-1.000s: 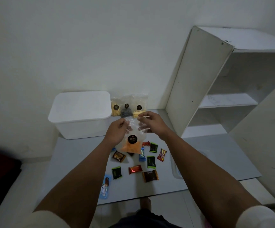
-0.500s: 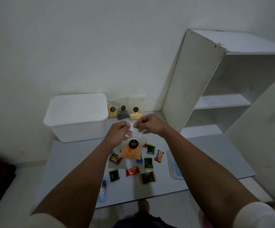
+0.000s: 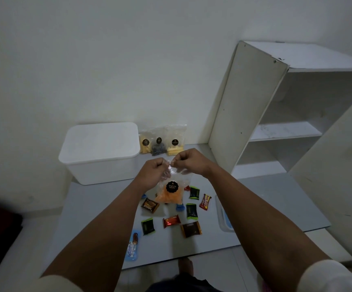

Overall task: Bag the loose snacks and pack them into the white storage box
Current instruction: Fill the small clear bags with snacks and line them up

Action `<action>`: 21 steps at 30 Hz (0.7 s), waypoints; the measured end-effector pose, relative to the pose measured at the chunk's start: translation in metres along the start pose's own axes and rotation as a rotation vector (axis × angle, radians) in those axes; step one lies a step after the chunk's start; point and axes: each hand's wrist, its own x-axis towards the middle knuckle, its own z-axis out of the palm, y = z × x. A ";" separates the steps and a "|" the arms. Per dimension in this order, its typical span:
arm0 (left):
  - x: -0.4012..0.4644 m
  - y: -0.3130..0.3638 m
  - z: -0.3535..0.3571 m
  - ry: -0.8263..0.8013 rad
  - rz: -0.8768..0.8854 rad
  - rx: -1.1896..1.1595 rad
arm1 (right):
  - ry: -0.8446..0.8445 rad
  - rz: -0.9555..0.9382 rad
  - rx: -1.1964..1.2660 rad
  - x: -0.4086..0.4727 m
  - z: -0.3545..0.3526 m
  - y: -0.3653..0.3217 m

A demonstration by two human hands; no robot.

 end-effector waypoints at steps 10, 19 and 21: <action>-0.005 0.006 -0.001 0.065 -0.029 -0.101 | -0.004 0.024 0.081 -0.009 0.000 0.003; -0.010 0.004 0.007 0.087 -0.052 -0.112 | 0.056 0.052 0.209 -0.024 -0.004 0.022; -0.010 0.004 0.012 0.092 -0.067 -0.121 | 0.058 0.037 0.227 -0.027 -0.005 0.024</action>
